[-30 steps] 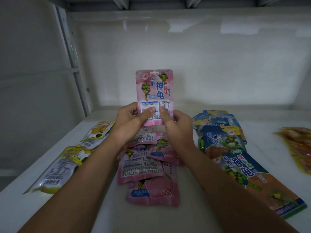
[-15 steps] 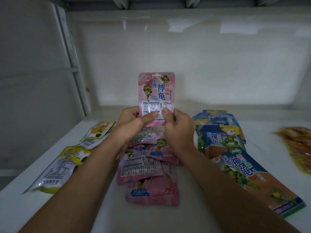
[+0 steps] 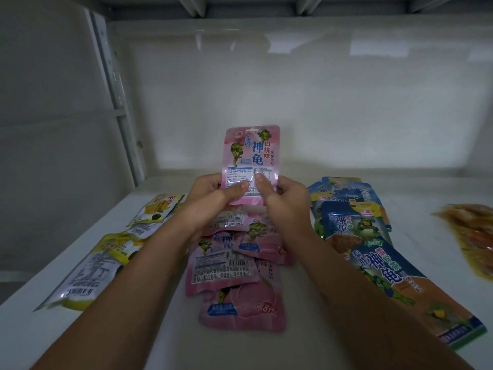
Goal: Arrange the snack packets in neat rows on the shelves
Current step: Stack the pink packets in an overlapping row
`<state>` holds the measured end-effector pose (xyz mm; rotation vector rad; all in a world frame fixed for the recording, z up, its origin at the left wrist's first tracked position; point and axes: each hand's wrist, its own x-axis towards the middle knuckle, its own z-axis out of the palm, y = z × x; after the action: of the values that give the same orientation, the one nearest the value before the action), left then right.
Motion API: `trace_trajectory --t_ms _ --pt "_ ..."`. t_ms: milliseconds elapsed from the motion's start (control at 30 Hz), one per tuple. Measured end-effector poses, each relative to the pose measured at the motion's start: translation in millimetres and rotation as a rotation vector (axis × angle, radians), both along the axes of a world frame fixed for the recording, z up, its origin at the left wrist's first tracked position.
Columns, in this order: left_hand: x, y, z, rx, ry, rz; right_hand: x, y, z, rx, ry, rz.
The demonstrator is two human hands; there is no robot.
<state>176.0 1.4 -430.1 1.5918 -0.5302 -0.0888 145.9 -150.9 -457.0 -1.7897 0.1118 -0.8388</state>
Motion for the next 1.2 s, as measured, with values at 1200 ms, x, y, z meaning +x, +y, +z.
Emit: trace_trajectory --t_ms 1200 --pt "1 3 0 -0.114 0.044 0.03 -6 0 8 0.185 -0.013 0.255"
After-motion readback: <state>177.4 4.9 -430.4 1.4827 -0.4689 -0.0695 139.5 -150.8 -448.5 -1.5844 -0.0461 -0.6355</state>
